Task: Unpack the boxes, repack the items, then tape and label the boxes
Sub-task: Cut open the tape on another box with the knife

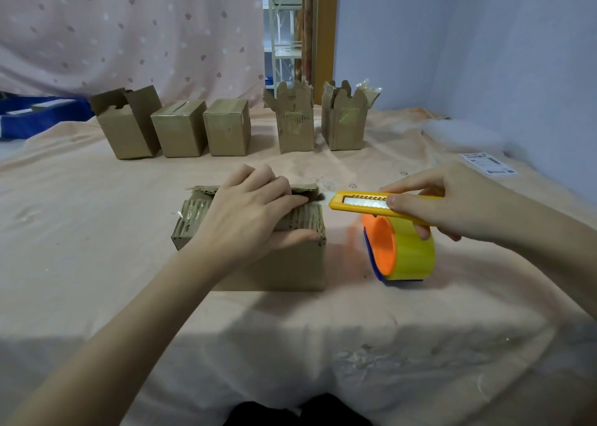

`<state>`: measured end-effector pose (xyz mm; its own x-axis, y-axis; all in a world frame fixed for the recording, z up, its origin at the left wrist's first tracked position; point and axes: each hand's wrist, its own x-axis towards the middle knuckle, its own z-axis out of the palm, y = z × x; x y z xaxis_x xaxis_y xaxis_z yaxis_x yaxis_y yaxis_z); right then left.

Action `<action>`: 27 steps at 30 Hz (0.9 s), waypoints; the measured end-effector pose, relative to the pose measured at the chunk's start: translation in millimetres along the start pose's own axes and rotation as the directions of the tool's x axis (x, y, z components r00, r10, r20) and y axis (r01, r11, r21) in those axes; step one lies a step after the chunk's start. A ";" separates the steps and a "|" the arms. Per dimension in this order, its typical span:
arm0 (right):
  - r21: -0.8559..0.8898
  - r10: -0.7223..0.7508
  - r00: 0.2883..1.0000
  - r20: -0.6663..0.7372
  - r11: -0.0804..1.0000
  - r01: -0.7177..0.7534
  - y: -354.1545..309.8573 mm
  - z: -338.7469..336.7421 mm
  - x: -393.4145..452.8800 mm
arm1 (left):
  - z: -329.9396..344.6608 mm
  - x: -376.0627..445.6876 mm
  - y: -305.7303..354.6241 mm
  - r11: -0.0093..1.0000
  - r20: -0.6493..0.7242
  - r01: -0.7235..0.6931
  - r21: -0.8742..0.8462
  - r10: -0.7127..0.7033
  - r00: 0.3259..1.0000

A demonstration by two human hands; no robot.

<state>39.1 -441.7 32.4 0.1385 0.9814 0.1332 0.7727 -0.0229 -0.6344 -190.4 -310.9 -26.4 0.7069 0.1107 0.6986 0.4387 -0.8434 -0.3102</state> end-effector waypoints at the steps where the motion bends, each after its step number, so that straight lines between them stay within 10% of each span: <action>1: -0.001 -0.006 1.000 -0.001 1.000 0.006 -0.7 0.4 0.7 | 0.2 0.2 0.2 1.000 -0.002 0.003 -0.005 -0.003 1.000; 27: -0.037 0.102 0.971 0.218 0.995 -0.096 33.3 -0.8 17.8 | 2.4 6.4 -8.4 0.882 0.108 0.233 -0.409 -0.207 0.972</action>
<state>67.8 -425.2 14.2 0.0777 0.9918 -0.1013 0.7785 -0.1238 -0.6153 -188.2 -301.8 -20.9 0.6566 0.3388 0.6739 0.3250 -0.9333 0.1526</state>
